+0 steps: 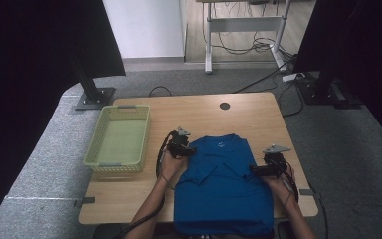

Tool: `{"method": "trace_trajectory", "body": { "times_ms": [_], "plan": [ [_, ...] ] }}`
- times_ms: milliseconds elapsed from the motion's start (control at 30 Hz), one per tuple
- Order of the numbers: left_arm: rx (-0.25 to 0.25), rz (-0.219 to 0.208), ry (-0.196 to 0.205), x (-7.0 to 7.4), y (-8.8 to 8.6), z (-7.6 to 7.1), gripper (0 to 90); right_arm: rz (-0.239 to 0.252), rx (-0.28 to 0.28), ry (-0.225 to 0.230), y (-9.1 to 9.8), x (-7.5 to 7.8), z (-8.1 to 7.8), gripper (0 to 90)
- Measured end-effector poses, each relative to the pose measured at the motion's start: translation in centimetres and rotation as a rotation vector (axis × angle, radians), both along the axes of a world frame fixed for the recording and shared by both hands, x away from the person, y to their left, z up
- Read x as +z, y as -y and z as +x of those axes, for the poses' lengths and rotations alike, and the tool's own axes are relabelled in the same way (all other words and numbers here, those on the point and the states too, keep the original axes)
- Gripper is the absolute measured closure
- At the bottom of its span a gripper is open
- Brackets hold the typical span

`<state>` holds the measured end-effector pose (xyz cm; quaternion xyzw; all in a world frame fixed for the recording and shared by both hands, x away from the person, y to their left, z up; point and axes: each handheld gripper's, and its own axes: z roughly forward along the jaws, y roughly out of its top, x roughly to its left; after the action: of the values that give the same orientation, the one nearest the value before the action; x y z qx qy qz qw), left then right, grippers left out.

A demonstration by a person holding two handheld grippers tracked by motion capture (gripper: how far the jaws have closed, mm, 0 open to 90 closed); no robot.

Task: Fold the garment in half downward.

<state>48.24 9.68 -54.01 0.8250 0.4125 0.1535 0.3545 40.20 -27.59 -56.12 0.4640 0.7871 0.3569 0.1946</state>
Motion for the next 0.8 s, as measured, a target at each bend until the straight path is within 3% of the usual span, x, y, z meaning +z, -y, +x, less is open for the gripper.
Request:
{"method": "trace_trajectory", "body": {
  "times_ms": [67, 133, 300, 367, 433, 533, 633, 800],
  "plan": [
    [0.022, -0.013, -0.016, 0.0, -1.1, 0.2, 64.6, 0.0, 0.001, 0.0, 0.0, 0.0, 0.0, 12.5],
    [0.013, -0.016, -0.027, -0.2, -1.7, 0.4, 69.7, 0.0, 0.006, -0.001, 0.0, 0.0, 0.0, 12.5],
    [-0.004, -0.013, -0.003, -0.4, -1.8, 0.2, 73.1, 0.001, 0.015, -0.003, 0.1, 0.0, 0.2, 12.9],
    [-0.009, -0.006, 0.003, -0.4, -1.6, 0.1, 68.8, -0.001, 0.022, -0.013, 0.1, 0.3, 0.5, 17.2],
    [-0.001, 0.028, 0.014, -0.3, -1.4, 0.1, 60.4, -0.004, 0.021, -0.013, -0.1, 0.4, 1.0, 17.7],
    [0.001, -0.019, 0.017, -0.1, -1.3, 0.0, 49.9, 0.007, 0.028, -0.016, -0.4, 0.7, 2.2, 18.5],
    [-0.009, 0.0, 0.019, 0.0, -1.2, -0.1, 46.7, 0.024, 0.037, -0.009, -0.9, 1.1, 3.7, 20.5],
    [-0.003, -0.01, 0.003, 0.0, -1.8, -0.1, 44.7, 0.03, 0.061, 0.016, -1.7, 1.9, 6.0, 26.9]
  ]
}}
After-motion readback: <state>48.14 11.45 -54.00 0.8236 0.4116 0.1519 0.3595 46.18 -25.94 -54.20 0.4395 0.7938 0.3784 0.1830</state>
